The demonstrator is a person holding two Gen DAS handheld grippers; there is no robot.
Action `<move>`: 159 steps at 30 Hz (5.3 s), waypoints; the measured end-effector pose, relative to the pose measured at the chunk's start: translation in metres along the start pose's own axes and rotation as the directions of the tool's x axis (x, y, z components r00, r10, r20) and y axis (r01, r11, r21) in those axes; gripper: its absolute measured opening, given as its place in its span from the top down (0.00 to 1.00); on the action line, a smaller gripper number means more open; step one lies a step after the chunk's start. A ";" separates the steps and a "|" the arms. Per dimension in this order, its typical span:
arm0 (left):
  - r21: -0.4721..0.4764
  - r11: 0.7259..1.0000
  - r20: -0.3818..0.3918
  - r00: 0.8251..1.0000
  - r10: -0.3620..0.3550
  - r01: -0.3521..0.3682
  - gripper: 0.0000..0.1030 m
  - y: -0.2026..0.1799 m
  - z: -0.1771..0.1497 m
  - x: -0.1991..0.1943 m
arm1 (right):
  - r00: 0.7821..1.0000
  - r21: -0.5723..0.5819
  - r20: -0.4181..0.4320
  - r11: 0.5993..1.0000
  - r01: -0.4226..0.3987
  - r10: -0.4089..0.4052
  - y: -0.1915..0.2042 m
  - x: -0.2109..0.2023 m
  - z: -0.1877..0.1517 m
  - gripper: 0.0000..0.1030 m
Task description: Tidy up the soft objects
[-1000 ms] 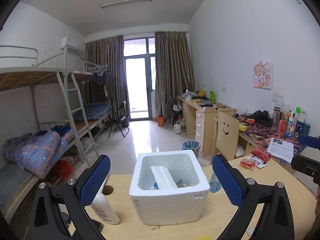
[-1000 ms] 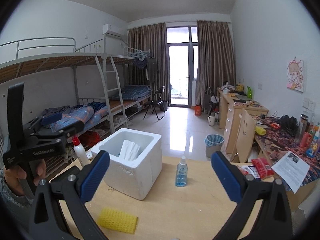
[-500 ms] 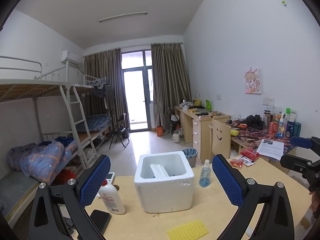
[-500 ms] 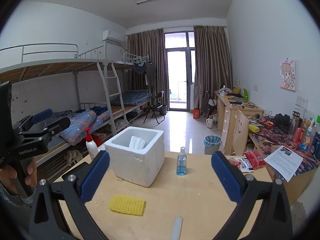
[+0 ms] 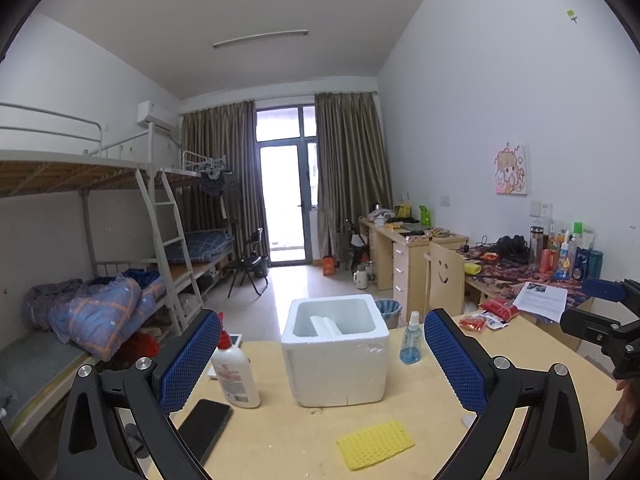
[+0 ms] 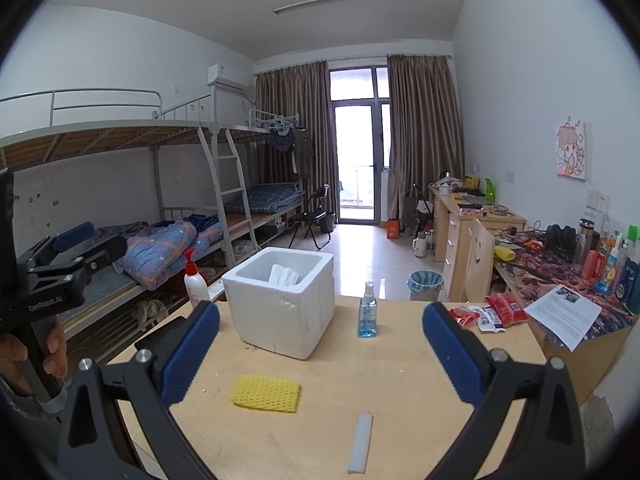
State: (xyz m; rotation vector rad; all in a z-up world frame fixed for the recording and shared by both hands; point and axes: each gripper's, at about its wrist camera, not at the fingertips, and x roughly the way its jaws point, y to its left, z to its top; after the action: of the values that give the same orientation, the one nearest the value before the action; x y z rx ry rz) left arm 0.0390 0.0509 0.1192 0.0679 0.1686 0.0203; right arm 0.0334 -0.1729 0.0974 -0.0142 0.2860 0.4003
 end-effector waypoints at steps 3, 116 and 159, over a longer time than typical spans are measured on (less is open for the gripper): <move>-0.008 1.000 0.000 1.000 0.009 -0.009 0.01 0.002 -0.007 -0.008 | 1.000 -0.004 -0.002 1.000 0.006 -0.006 0.002 -0.001 -0.005 0.00; -0.109 0.981 -0.532 0.823 -0.196 0.163 0.31 -0.041 -0.183 0.150 | 0.946 0.112 -0.317 0.989 0.101 -0.061 -0.038 0.105 -0.163 0.00; -0.160 0.974 -0.598 0.769 -0.226 0.162 0.86 -0.034 -0.191 0.165 | 0.854 0.010 -0.501 0.986 0.168 -0.140 -0.033 0.130 -0.178 0.40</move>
State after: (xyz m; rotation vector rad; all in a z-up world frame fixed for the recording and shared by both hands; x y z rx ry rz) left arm 0.1702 0.0339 -0.0984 -0.0612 0.8342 -0.1611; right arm 0.1121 -0.1663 -0.1107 -0.0893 0.8057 0.2216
